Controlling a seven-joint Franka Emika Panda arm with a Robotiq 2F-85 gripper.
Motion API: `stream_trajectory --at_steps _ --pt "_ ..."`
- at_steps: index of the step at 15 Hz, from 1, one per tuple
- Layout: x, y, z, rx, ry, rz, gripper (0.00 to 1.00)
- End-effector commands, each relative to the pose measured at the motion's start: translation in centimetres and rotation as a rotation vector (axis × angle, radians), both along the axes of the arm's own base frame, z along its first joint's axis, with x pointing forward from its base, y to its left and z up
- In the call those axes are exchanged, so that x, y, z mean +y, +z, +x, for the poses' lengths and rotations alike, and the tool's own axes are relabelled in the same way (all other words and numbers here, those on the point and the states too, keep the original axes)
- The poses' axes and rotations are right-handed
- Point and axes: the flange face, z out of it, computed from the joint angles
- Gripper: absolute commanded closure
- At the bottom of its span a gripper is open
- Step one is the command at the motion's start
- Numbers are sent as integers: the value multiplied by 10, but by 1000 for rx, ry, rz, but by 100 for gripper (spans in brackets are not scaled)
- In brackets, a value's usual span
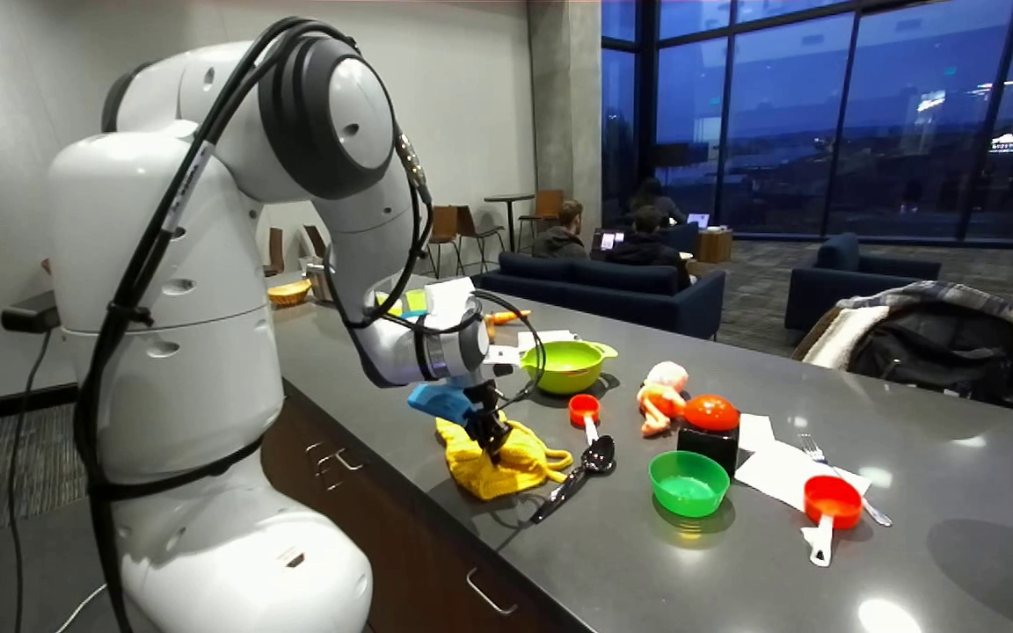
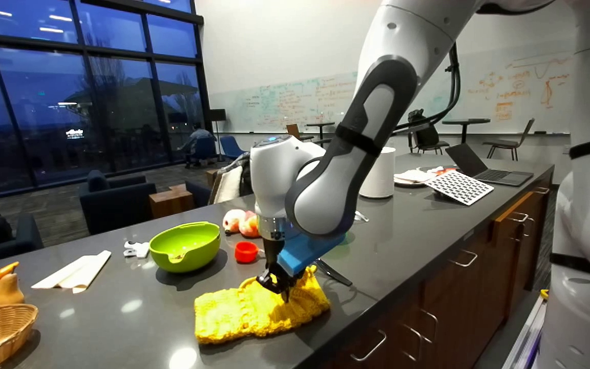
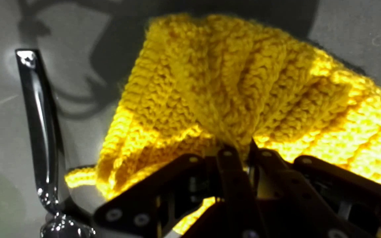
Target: Fold the yellow knitted item
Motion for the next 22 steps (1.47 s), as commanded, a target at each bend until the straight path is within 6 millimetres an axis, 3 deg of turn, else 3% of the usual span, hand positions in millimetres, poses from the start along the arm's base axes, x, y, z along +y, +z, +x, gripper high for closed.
stream_trajectory --at_steps 1,6,10,15,22 --pt "24 53 10 1 91 -41 98" --pt "70 118 27 0 225 -63 98" --pt "101 136 40 29 308 -3 98" --pt "127 124 56 75 387 78 98" --pt "150 81 78 131 448 184 98"
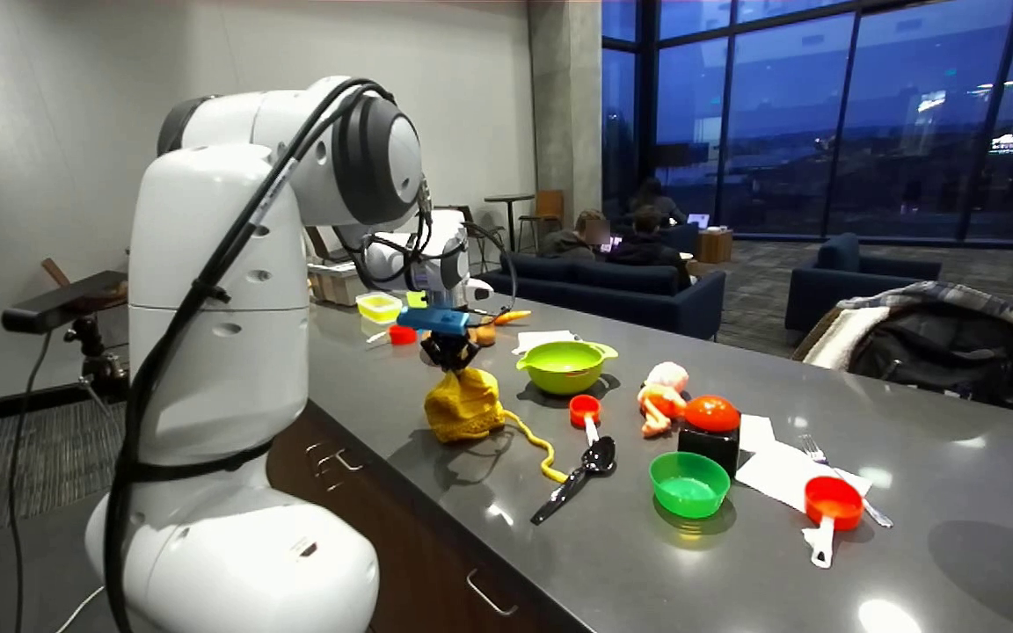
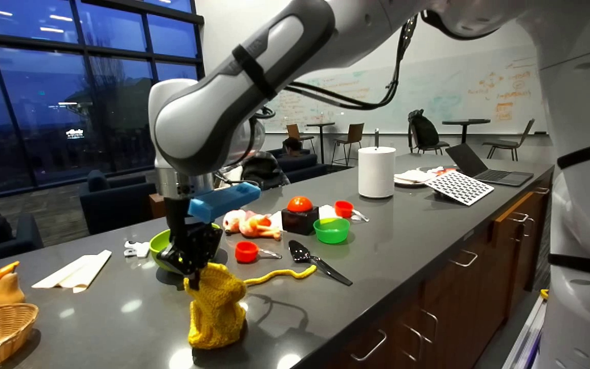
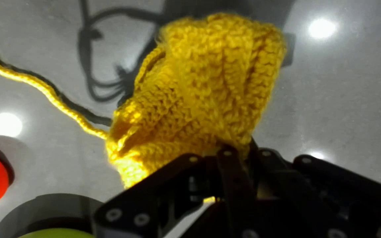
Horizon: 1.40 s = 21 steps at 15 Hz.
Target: Fold the yellow knitted item
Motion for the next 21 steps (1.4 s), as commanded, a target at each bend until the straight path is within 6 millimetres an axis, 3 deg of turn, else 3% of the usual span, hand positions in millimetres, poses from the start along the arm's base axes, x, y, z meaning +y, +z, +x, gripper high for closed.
stream_trajectory --at_steps 1,7,12,13,14,17,21 --pt "15 -21 11 34 25 73 98" --pt "19 -70 18 104 26 133 98" --pt "22 -90 20 127 41 148 98" --pt "23 -90 20 125 47 143 90" --pt "23 -89 21 121 50 139 66" --pt "26 -83 20 111 61 129 60" --pt "33 -72 18 91 82 109 34"
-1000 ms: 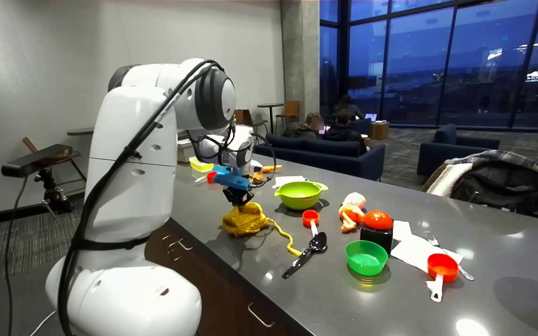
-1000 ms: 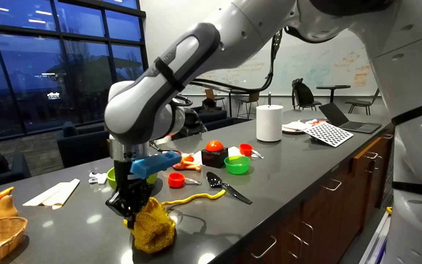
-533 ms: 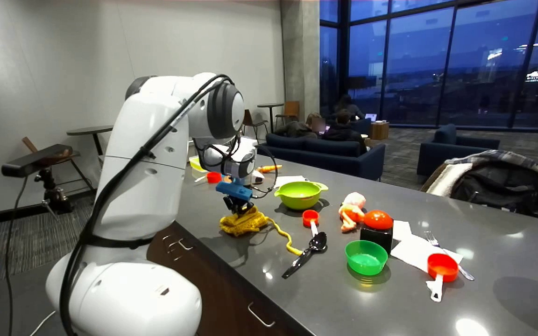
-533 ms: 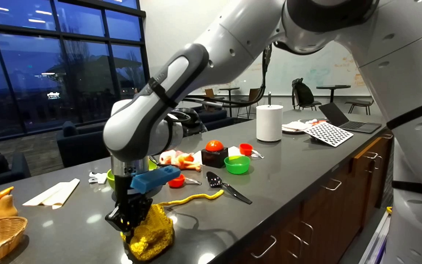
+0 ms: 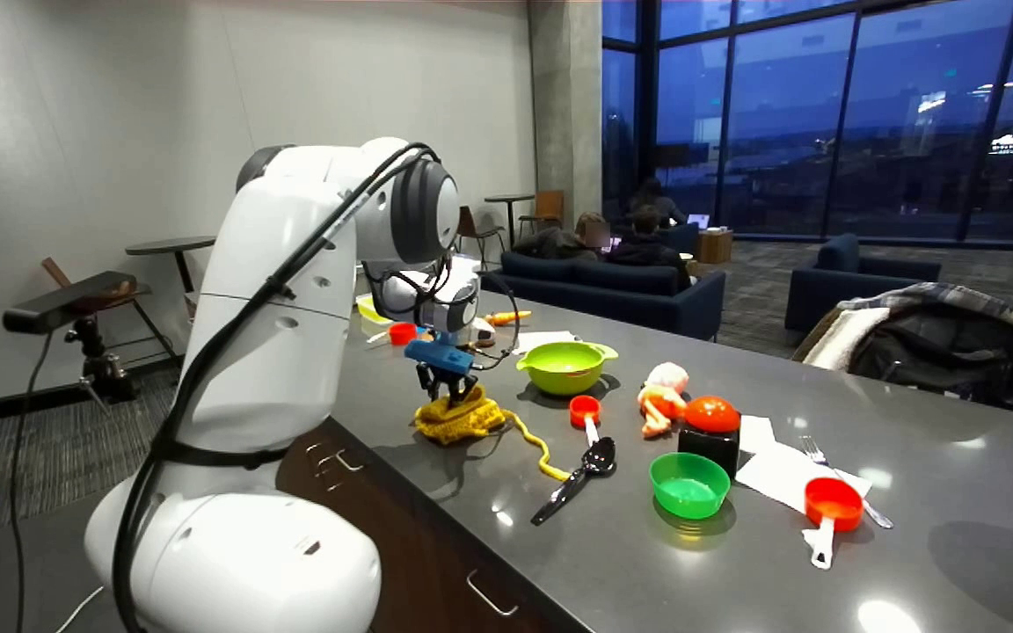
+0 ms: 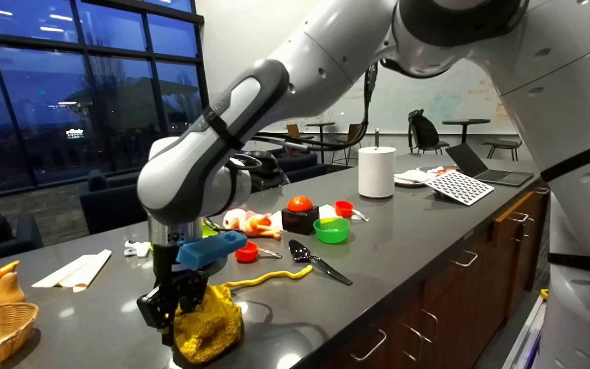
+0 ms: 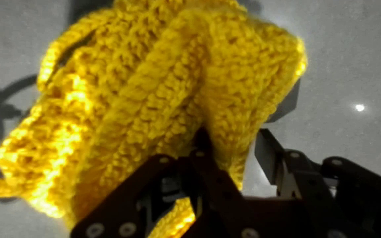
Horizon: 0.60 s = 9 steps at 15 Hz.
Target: Fold the yellow knitted item
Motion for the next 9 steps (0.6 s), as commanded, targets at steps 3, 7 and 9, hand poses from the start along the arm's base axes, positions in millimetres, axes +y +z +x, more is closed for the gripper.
stream_trajectory --at_steps 3,7,9 --pt "7 27 -2 -60 51 -50 14" --pt "5 51 1 -123 90 -114 0" --pt "2 63 2 -150 96 -134 0"
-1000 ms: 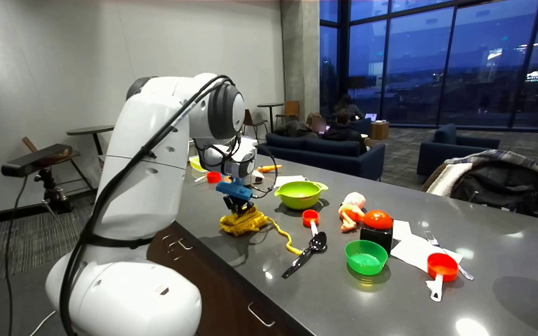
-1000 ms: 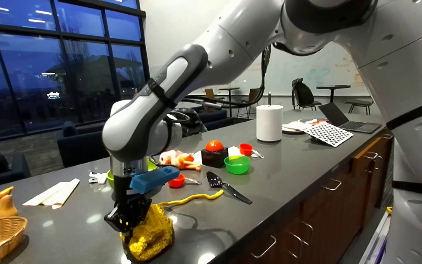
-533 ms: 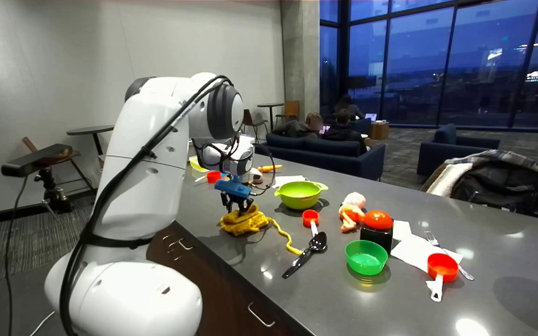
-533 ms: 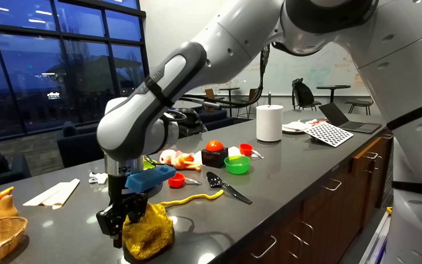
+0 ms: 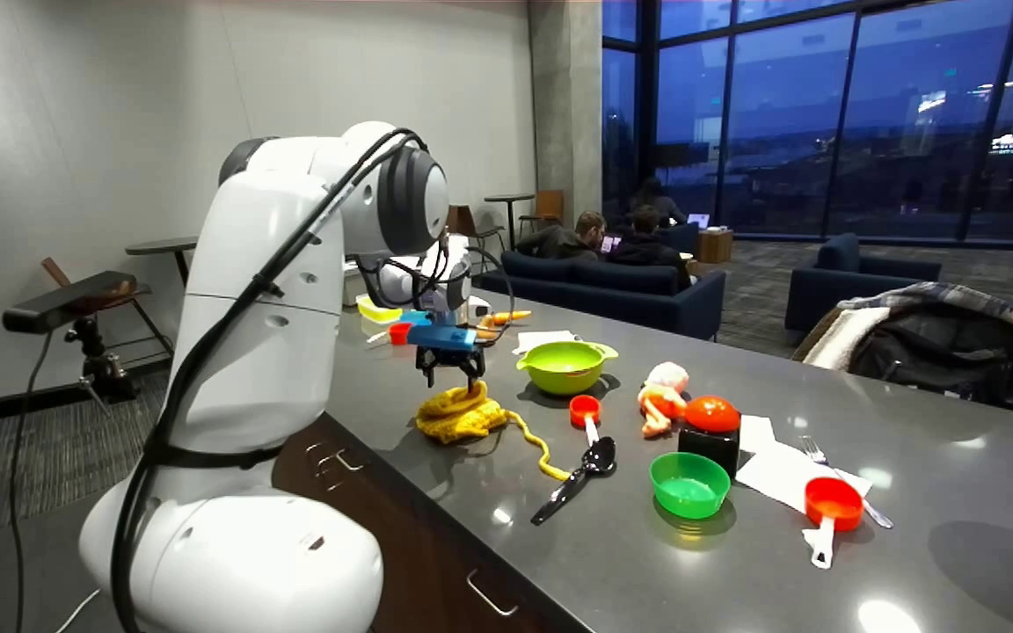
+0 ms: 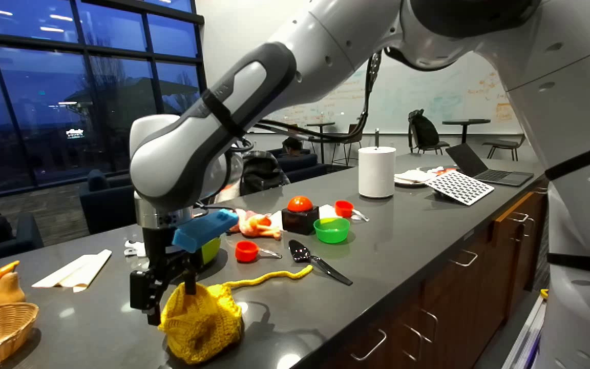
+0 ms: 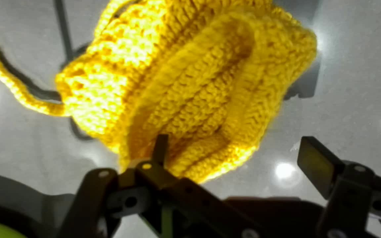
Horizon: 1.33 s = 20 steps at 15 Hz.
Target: Fold the yellow knitted item
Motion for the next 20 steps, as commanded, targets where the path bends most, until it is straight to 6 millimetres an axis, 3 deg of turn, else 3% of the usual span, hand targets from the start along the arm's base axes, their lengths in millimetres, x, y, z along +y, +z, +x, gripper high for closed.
stream_trajectory --at_steps 1,7,13,20 --pt "-7 29 -3 -49 -3 -52 0" --pt "-15 36 -2 -67 -25 -50 0" --pt "-20 11 -6 -18 -70 -46 0" --pt "14 -4 -23 29 -24 -62 0"
